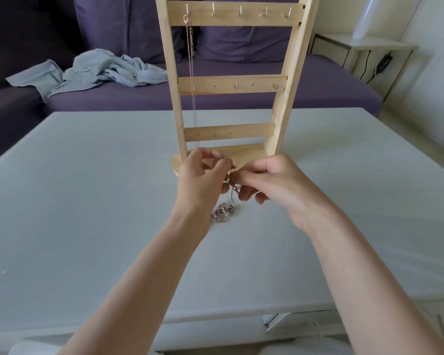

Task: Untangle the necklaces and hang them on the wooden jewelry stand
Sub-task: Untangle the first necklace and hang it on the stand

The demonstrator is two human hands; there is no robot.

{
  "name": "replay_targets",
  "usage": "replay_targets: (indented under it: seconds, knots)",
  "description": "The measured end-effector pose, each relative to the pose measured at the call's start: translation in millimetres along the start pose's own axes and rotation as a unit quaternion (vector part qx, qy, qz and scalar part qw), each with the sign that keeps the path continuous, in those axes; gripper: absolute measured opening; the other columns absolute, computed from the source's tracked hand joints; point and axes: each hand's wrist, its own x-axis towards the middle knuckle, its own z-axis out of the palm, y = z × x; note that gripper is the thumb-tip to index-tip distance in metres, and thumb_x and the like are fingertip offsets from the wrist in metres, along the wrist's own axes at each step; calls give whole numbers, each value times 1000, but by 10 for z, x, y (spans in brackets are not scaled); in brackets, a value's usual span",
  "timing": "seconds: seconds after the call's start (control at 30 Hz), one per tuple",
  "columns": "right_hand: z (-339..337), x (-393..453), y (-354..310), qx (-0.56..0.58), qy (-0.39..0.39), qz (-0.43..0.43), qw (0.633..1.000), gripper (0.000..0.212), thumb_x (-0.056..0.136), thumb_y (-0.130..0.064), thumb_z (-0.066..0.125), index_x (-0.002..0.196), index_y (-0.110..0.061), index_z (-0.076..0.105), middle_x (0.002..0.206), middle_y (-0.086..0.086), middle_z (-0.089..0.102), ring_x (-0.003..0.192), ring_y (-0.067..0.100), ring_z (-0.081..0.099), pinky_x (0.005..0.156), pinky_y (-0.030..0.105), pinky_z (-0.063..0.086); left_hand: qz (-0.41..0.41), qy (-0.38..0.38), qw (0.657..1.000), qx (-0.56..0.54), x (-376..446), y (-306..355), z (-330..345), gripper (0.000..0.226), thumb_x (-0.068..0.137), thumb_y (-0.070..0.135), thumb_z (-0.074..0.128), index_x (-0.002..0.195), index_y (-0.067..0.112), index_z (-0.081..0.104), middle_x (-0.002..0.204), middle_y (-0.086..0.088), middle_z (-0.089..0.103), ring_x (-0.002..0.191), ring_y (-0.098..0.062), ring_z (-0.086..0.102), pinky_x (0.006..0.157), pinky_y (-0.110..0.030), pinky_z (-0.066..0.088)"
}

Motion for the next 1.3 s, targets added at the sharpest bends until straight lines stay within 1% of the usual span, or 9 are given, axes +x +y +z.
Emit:
replay_targets:
  seconds: [0.13,0.27,0.43,0.53,0.67,0.83,1.03,1.23,1.3]
  knots:
    - [-66,-8,0,65,25,-8,998,8,85,-16,67,88,-11,73,73,-2,67,54,6,57,45,17,38,3,-30,1000,5,-10,45,-17,15,91,2,55,80,10,50,68,-2,50,48,-3,50,51,-15,46]
    - [-72,-6,3,110,55,-9,992,7,85,-11,67,82,-8,72,77,3,65,49,8,46,41,17,31,-6,-52,999,2,-31,60,-24,15,91,4,57,79,11,51,64,1,49,50,-3,50,52,-15,46]
    - [-80,4,8,132,54,-10,990,4,83,-8,68,80,-9,70,78,8,61,51,9,42,40,17,30,-1,-73,997,30,-36,84,-45,13,90,6,58,80,12,52,63,1,48,53,-4,50,57,-17,49]
    - [-90,10,13,124,48,-31,991,7,83,-5,67,84,-11,71,70,4,57,51,8,41,40,17,28,8,-80,996,45,-35,91,-58,14,89,6,59,79,11,52,63,0,48,53,-4,50,60,-20,48]
    - [-103,14,11,102,62,-45,992,8,81,-6,69,76,-11,71,61,0,50,52,8,39,40,17,29,7,-80,995,54,-37,103,-78,13,88,5,60,79,10,54,62,1,49,53,-5,49,57,-19,46]
    - [-122,21,34,126,67,-17,990,8,81,-9,69,73,-11,70,75,11,50,56,10,40,42,19,30,56,-48,993,91,-11,145,-127,13,87,8,62,79,18,59,73,5,53,70,-6,56,55,-12,47]
    - [-134,13,45,109,50,-26,992,4,82,-9,68,80,-6,70,75,9,53,56,10,41,43,19,30,122,-84,975,163,-38,179,-140,14,85,9,65,74,18,66,60,13,59,55,1,50,57,-15,48]
    - [-152,4,37,63,28,-34,997,9,82,-11,67,80,-3,72,74,12,54,57,12,41,43,20,30,104,-92,981,137,-17,162,-156,16,81,0,67,78,15,62,55,14,60,53,2,52,55,-15,46]
    - [-163,-3,30,57,17,-32,998,12,82,-12,67,79,-2,72,71,6,59,58,12,42,43,20,30,94,-95,982,130,-10,159,-156,18,80,-3,66,79,14,59,61,9,59,54,-1,53,56,-15,46]
